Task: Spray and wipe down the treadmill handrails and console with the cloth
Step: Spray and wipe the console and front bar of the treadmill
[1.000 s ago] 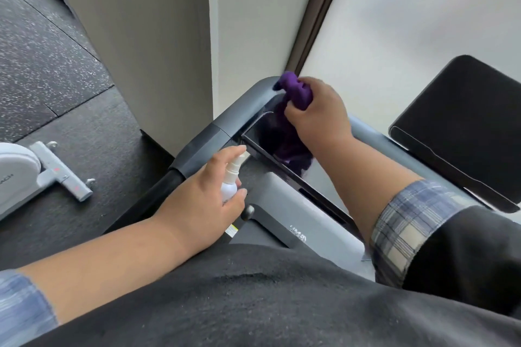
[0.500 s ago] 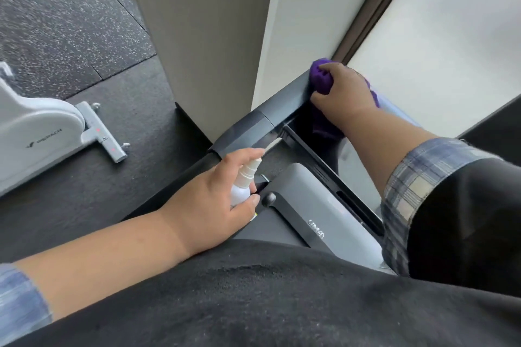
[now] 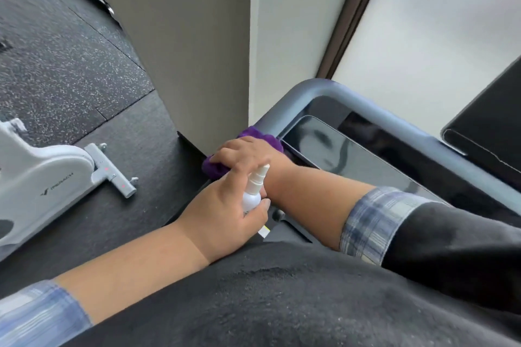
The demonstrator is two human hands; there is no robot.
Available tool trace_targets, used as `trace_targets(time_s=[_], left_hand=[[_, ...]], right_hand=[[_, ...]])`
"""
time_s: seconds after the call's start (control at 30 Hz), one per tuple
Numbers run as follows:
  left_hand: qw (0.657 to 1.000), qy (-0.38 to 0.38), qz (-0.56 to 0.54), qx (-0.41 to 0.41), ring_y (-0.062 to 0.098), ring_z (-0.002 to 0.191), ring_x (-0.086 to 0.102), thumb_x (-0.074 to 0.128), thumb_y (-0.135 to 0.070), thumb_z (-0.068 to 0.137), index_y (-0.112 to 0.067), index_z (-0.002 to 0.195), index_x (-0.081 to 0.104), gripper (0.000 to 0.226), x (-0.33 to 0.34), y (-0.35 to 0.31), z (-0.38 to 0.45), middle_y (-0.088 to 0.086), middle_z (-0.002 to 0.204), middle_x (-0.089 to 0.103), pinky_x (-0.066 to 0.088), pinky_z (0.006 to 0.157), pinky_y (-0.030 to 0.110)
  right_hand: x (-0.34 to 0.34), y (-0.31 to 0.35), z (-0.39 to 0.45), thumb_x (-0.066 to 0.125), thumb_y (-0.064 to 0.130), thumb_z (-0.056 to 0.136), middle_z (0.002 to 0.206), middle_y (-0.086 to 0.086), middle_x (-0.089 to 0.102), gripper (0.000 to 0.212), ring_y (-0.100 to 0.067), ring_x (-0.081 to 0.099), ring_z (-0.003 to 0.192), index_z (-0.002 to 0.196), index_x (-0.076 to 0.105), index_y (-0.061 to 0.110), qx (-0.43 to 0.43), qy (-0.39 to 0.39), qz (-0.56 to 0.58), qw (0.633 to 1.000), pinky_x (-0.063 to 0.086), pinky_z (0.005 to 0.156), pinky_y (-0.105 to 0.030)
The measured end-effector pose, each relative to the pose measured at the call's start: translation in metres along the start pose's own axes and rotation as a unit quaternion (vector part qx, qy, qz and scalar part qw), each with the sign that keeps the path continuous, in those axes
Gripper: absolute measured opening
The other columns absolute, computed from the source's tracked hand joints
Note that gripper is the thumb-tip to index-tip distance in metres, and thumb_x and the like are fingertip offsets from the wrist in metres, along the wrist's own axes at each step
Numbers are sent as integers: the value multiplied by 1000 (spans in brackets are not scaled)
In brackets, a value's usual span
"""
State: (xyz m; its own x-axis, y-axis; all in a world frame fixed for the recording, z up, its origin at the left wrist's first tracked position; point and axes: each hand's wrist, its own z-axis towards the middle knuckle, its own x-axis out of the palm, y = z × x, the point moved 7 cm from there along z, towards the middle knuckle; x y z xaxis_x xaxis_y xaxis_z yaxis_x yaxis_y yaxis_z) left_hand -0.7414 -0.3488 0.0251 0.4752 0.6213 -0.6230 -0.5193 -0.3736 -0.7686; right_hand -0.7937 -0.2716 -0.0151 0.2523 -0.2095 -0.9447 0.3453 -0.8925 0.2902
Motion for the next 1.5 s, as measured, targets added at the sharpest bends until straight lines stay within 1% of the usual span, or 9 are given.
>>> trace_targets(time_s=[0.17,0.27,0.4,0.5,0.6,0.77,1.07,1.3,1.5], left_hand=[[999,3,4,35,4,85,60,65,-29,80,-56,132,31,68,-2,-13,16,-20,92,60,47,79,17],[999,13,3,42,6,87,62,61,-36,81,-71,127,23,69,3,-18,22,-19,95,62,50,80,22],[997,50,5,60,10,83,64,57,-44,82,-71,128,20,65,21,-33,35,-16,95,63,54,80,39],[993,87,16,74,10,83,64,59,-41,85,-69,130,21,65,43,-45,47,-18,98,63,54,79,40],[987,124,20,98,10,77,64,61,-36,85,-70,129,21,69,70,-63,57,-22,94,62,53,74,36],[970,200,20,136,12,74,64,63,-33,86,-67,132,23,70,114,-104,73,-15,96,64,53,76,41],[942,267,32,202,10,75,62,64,-28,88,-75,127,16,78,200,-183,74,-15,95,63,51,74,32],[935,306,37,178,9,78,62,64,-28,89,-66,131,19,73,265,-233,56,-13,98,62,52,80,36],[950,277,26,143,8,74,61,64,-28,87,-75,125,16,77,292,-239,36,-20,94,61,53,76,36]], right_hand=[[-13,-33,-21,60,42,87,126,6,58,47,-21,51,121,131,55,26,82,-50,-4,995,45,100,-38],[-26,-85,-65,69,37,81,128,5,60,53,-22,52,120,131,57,28,207,-114,39,971,47,98,-41],[-49,-138,-149,73,31,75,127,2,63,56,-24,56,116,129,60,26,345,-247,93,901,44,102,-35],[-64,-145,-201,75,25,75,121,2,66,52,-19,59,109,125,64,24,391,-354,157,835,43,98,-27],[-64,-142,-237,73,25,77,117,7,66,49,-13,59,106,125,63,27,421,-391,218,789,44,97,-23],[-40,-135,-304,66,33,75,97,22,63,40,3,59,87,112,59,46,477,-446,301,695,36,75,-1],[-4,-132,-436,65,39,73,100,32,59,44,14,55,95,95,47,73,545,-484,301,615,36,76,2],[9,-132,-532,66,36,78,108,26,63,37,10,60,97,105,56,58,534,-547,327,555,40,80,-2],[-3,-157,-610,68,31,86,111,18,64,36,8,59,101,115,55,47,549,-640,253,474,40,90,-5]])
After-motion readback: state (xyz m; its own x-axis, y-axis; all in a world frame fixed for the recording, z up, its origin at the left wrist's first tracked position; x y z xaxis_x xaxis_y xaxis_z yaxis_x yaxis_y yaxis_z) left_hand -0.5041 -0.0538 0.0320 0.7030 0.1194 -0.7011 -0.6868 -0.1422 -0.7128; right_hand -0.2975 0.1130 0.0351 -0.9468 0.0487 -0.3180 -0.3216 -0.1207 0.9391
